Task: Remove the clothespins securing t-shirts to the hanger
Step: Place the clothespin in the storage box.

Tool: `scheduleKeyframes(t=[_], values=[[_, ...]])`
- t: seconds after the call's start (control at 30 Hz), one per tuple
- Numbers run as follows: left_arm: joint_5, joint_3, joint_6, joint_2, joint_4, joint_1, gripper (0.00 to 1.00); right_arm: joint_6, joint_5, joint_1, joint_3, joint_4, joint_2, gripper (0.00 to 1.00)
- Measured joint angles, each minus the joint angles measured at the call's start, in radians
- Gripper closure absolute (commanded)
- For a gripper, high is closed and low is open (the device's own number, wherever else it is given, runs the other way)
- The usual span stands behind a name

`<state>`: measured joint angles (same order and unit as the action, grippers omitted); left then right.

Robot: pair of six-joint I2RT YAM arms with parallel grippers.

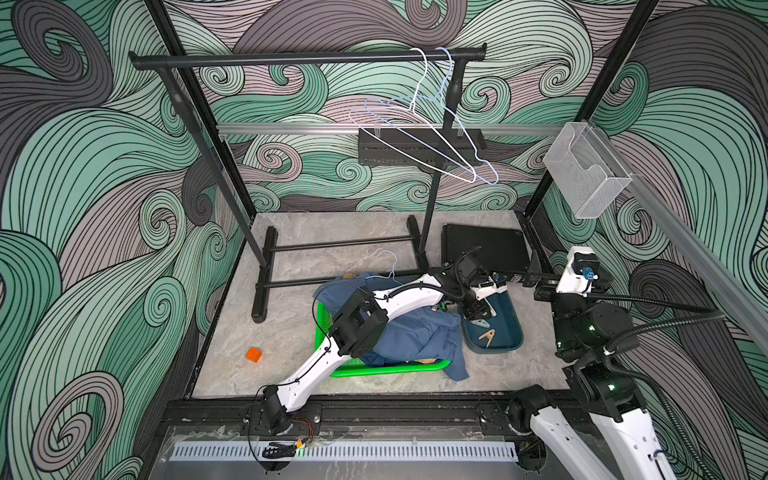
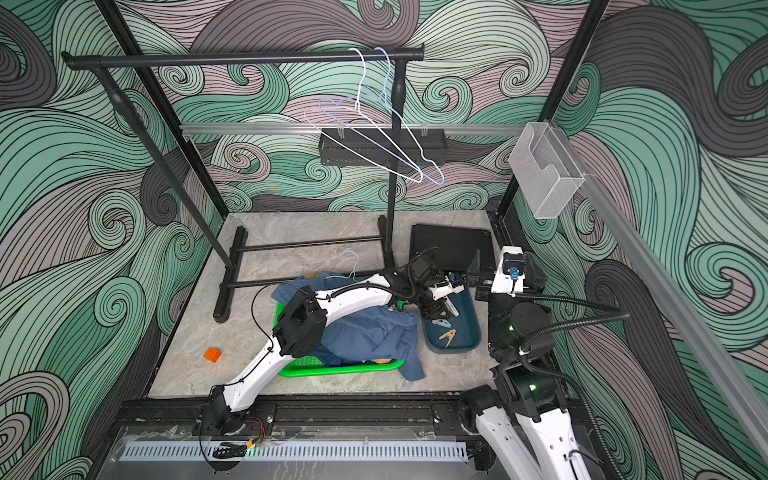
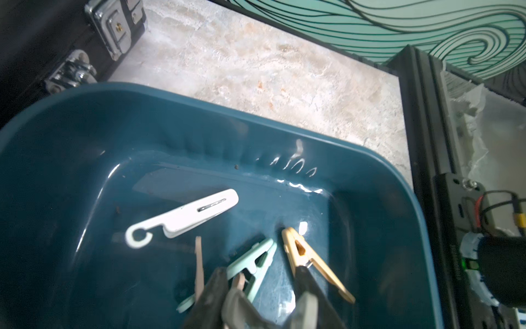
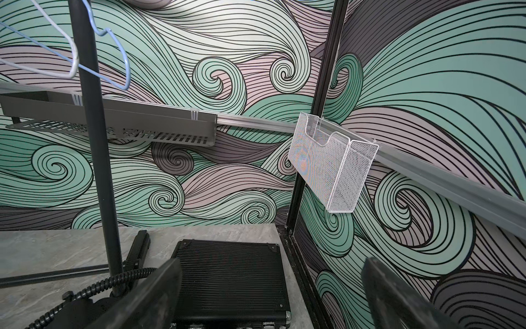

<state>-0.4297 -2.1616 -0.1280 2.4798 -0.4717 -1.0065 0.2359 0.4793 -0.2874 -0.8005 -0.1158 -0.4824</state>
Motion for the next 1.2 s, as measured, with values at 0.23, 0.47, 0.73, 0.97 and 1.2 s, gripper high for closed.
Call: scheduleKeyframes(t=[0.23, 0.47, 0.73, 0.97, 1.2], values=[[0.001, -0.019, -0.007, 0.006, -0.024, 0.0, 0.5, -0.005, -0.009, 0.0, 0.002, 0.0, 0.0, 0.01], [0.026, -0.033, -0.019, 0.0, -0.034, -0.01, 0.43, -0.014, -0.009, 0.001, 0.002, -0.003, -0.001, 0.01], [0.145, -0.027, -0.01, -0.159, -0.083, -0.01, 0.41, -0.097, 0.012, 0.001, -0.002, -0.048, -0.021, 0.01], [0.306, 0.055, 0.009, -0.439, -0.153, -0.009, 0.39, -0.189, -0.012, 0.001, -0.026, -0.143, -0.103, 0.01], [0.477, 0.322, 0.049, -0.691, -0.256, 0.021, 0.33, -0.28, -0.05, 0.001, -0.026, -0.229, -0.112, 0.01]])
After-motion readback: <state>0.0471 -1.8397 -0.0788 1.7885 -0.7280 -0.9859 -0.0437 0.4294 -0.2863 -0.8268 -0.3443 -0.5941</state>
